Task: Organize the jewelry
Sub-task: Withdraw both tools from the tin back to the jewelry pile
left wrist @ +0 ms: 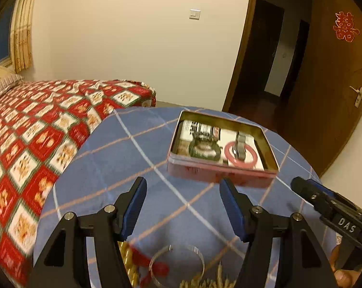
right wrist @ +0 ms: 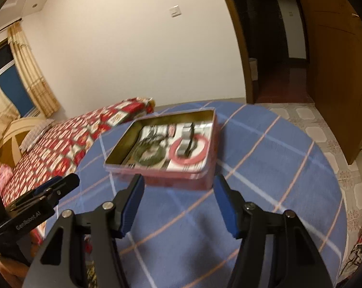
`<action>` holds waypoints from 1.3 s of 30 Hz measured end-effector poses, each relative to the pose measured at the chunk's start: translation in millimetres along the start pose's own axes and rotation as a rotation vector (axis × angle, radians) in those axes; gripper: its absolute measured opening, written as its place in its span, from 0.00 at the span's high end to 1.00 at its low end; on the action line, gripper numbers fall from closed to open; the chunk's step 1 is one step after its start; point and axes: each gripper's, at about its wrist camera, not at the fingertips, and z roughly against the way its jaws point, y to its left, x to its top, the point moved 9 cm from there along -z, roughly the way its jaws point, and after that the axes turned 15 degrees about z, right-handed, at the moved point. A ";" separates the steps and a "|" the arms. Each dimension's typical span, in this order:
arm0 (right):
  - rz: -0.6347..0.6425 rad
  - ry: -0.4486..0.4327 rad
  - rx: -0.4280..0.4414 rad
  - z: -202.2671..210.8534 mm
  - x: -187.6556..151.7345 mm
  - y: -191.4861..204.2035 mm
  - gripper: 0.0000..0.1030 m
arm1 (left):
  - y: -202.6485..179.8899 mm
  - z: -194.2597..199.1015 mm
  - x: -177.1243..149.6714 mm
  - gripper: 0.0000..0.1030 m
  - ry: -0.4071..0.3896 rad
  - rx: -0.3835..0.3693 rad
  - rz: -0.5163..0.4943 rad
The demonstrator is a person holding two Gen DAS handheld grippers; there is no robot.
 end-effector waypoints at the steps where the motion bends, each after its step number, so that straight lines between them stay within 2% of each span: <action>1: 0.009 0.005 0.009 1.3 -3.8 5.0 0.40 | 3.9 5.1 -3.8 0.38 -0.002 0.002 0.002; 9: 0.083 0.020 0.057 14.1 -26.3 41.0 0.40 | 43.0 36.9 -24.0 0.38 -0.028 0.052 0.037; 16: 0.116 0.041 0.084 17.5 -42.6 60.0 0.48 | 68.9 52.5 -38.4 0.38 -0.034 0.075 0.055; 24: 0.129 0.079 0.139 21.6 -62.5 75.3 0.52 | 76.5 59.5 -68.3 0.38 0.002 0.060 0.004; 31: 0.208 0.171 0.218 16.4 -97.1 102.0 0.52 | 72.9 59.6 -99.6 0.38 0.061 0.016 -0.049; 35: 0.225 0.228 0.270 12.6 -112.4 117.5 0.52 | 74.1 60.4 -110.9 0.38 0.065 0.052 -0.105; 39: 0.276 0.256 0.302 8.8 -119.9 138.9 0.52 | 80.0 62.1 -111.9 0.38 0.071 0.043 -0.085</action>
